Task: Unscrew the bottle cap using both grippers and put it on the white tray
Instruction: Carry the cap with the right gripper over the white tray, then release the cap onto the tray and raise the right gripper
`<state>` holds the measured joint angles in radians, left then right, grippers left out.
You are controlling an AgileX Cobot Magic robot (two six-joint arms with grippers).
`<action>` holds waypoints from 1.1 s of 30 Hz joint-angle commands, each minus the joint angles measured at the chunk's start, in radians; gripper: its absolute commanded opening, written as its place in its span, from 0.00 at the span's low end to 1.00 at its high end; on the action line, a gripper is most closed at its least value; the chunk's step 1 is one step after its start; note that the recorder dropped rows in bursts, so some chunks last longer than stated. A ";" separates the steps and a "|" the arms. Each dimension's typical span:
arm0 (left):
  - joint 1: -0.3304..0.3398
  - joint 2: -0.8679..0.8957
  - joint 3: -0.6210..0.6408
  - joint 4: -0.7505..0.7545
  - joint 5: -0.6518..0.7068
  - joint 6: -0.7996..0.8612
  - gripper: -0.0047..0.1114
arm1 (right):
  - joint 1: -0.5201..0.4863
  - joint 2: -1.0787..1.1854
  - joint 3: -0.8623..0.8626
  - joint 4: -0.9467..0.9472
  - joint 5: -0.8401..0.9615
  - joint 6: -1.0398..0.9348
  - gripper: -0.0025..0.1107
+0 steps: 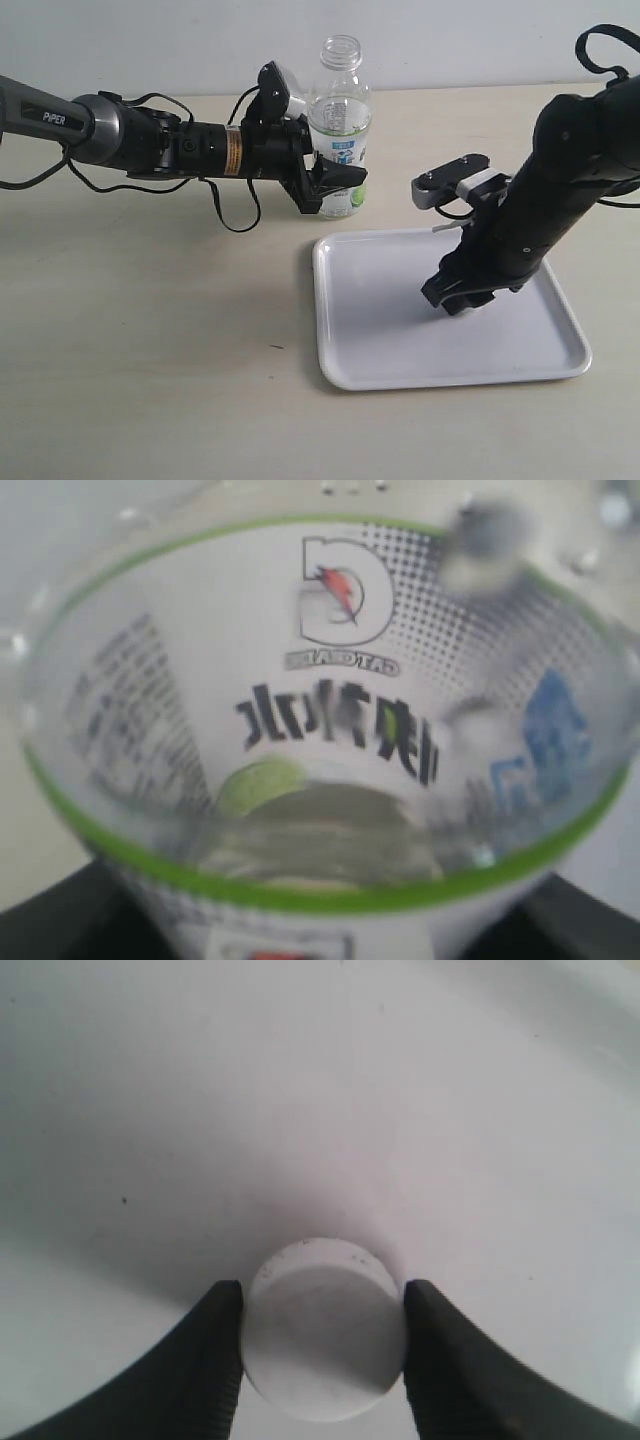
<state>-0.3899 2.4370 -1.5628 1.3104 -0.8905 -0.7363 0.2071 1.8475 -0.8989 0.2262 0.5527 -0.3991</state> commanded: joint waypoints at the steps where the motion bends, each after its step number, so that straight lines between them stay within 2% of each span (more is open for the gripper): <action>1: -0.001 -0.008 0.001 -0.033 -0.020 -0.004 0.04 | 0.032 0.002 -0.015 0.008 -0.010 0.001 0.02; 7: -0.001 -0.008 0.001 -0.033 -0.020 -0.004 0.04 | 0.066 0.002 -0.015 0.006 -0.033 0.009 0.02; 10: -0.001 -0.006 0.001 -0.034 -0.020 -0.004 0.04 | 0.066 0.002 -0.015 0.000 -0.036 0.009 0.08; 13: -0.001 -0.006 0.001 -0.034 -0.020 -0.004 0.04 | 0.066 0.002 -0.015 0.002 -0.036 0.009 0.28; 14: -0.001 -0.006 0.001 -0.034 -0.020 -0.004 0.04 | 0.066 0.002 -0.015 0.002 -0.030 0.009 0.41; 16: -0.001 -0.006 0.001 -0.034 -0.020 -0.004 0.04 | 0.066 0.002 -0.015 0.004 -0.026 0.009 0.55; 20: -0.001 -0.006 0.001 -0.034 -0.020 -0.004 0.04 | 0.066 0.002 -0.015 0.004 -0.033 0.009 0.67; 21: -0.001 -0.006 0.001 -0.034 -0.020 -0.004 0.04 | 0.066 -0.002 -0.015 0.004 -0.031 0.009 0.68; 23: 0.001 -0.006 0.001 -0.034 -0.020 -0.004 0.04 | 0.066 -0.056 -0.015 0.004 -0.023 0.072 0.60; 27: 0.007 -0.006 0.001 -0.082 -0.020 -0.102 0.04 | 0.066 -0.247 -0.015 0.000 0.079 0.083 0.15; 28: 0.009 -0.006 0.001 -0.080 -0.020 -0.102 0.04 | 0.066 -0.294 -0.015 0.000 0.101 0.083 0.07; 29: 0.012 -0.006 0.001 -0.080 -0.020 -0.102 0.04 | 0.066 -0.360 -0.015 0.000 0.130 0.083 0.02; 33: 0.011 -0.006 0.001 -0.085 -0.020 -0.104 0.04 | 0.066 -0.534 -0.015 0.022 0.217 0.085 0.02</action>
<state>-0.3817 2.4388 -1.5628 1.2653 -0.8886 -0.8271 0.2723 1.4277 -0.9073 0.2350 0.6998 -0.3193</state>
